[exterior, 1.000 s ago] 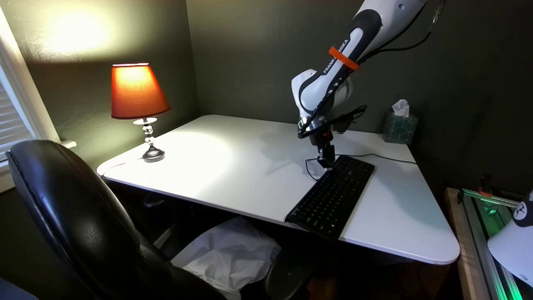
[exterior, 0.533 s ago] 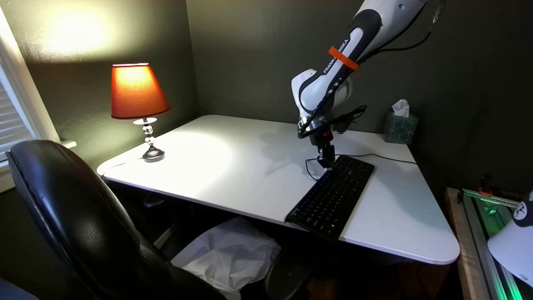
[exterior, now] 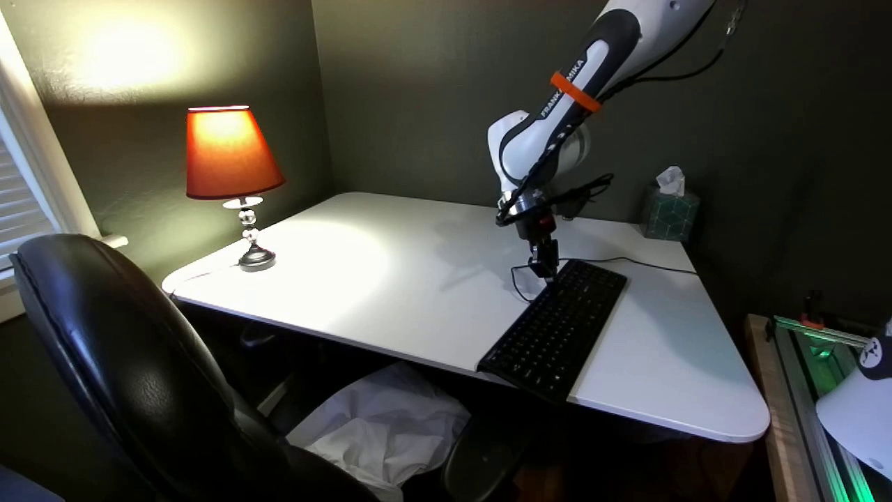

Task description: Press a button on the keyboard

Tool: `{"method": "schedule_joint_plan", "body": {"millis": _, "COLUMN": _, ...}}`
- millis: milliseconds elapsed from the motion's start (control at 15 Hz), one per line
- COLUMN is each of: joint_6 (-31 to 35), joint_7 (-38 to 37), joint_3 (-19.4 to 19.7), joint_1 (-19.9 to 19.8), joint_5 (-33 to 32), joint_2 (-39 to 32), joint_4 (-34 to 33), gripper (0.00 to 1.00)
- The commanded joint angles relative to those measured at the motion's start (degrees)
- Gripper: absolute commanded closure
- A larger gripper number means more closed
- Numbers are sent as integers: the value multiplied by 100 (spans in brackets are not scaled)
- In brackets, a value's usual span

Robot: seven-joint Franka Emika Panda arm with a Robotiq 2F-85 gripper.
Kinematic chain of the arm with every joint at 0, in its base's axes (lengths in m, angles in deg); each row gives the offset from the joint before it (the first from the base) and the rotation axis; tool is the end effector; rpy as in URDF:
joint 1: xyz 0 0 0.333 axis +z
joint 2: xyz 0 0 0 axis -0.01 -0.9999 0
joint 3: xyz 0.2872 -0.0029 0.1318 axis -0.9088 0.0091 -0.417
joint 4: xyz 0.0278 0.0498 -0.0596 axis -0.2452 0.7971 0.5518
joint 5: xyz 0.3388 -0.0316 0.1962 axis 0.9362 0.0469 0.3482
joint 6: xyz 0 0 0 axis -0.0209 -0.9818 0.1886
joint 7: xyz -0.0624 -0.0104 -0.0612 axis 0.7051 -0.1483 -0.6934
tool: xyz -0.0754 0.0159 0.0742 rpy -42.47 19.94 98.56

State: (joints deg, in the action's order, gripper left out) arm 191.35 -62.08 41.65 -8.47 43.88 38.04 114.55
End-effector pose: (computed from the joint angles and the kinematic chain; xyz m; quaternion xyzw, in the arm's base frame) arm 0.5233 -0.1274 0.1668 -0.9809 -0.0380 0.1905 0.0062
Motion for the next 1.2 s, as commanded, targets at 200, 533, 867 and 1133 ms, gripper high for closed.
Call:
{"method": "schedule_joint_plan", "body": {"millis": 200, "joint_6": -117, "joint_7": 39, "joint_3": -60, "joint_1": -58, "joint_5": 137, "joint_2": 15, "joint_4": -89, "gripper": 100}}
{"method": "schedule_joint_plan", "body": {"millis": 533, "joint_6": -135, "joint_7": 34, "joint_3": -64, "joint_1": -57, "joint_5": 167, "joint_2": -55, "joint_4": -179, "gripper": 100}}
{"method": "schedule_joint_plan", "body": {"millis": 867, "joint_6": -206, "joint_7": -25, "joint_3": -34, "joint_1": -33, "joint_5": 113, "joint_2": -148, "joint_4": -262, "gripper": 100}}
{"method": "schedule_joint_plan", "body": {"millis": 1133, "joint_6": -209, "joint_7": -16, "joint_3": -23, "joint_1": -45, "joint_5": 101, "joint_2": -167, "joint_4": -254, "gripper": 100}}
